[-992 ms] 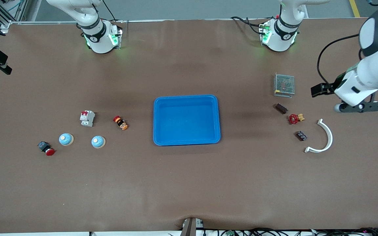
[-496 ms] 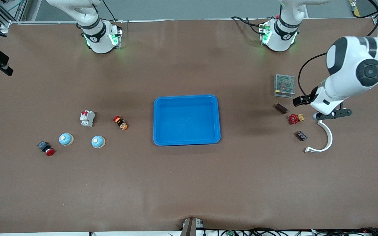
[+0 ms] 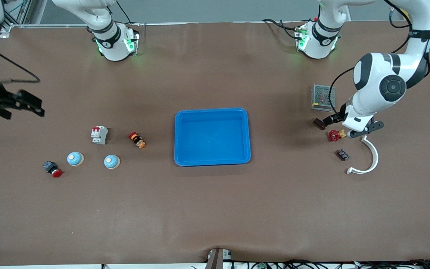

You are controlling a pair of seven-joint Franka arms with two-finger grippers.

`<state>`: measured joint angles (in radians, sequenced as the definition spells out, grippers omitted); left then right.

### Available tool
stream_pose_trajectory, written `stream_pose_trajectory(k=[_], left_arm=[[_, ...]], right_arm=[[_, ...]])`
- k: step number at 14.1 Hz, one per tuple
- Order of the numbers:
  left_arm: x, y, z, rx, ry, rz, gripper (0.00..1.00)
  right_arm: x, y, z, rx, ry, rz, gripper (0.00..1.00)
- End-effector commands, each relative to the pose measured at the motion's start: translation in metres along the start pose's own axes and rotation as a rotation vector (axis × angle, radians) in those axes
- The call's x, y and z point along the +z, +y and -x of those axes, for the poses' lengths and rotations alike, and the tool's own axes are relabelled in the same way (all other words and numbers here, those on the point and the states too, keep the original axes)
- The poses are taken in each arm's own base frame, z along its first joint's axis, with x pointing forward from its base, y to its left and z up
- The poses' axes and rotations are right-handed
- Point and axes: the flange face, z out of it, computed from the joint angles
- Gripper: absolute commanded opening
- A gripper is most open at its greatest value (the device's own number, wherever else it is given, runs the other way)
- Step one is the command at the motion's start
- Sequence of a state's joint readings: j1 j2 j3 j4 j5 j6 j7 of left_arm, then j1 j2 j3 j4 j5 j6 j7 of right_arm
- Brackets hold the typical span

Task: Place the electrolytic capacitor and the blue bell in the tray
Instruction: 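Reach the right gripper to a blue bell while the left gripper reaches a capacitor, then grasp the blue bell with the right gripper while the left gripper grasps the capacitor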

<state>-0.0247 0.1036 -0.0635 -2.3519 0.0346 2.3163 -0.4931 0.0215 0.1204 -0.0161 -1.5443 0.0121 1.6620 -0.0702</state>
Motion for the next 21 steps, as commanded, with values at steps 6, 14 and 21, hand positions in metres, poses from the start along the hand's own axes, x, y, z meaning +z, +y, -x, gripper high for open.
stream_pose_trajectory(k=[6,14,21], left_arm=[[0.061,0.007,-0.002,-0.268,-0.025,-0.006,0.97],[0.096,0.009,0.003,-0.389,-0.062,-0.031,0.7],[0.1,0.017,-0.001,-0.398,-0.056,-0.026,0.0]], right_arm=[[0.169,-0.015,-0.04,-0.027,-0.045,-0.002,1.0],[0.279,-0.04,-0.035,-0.067,-0.007,-0.005,1.0],[0.332,-0.041,-0.038,-0.113,-0.024,-0.003,1.0]])
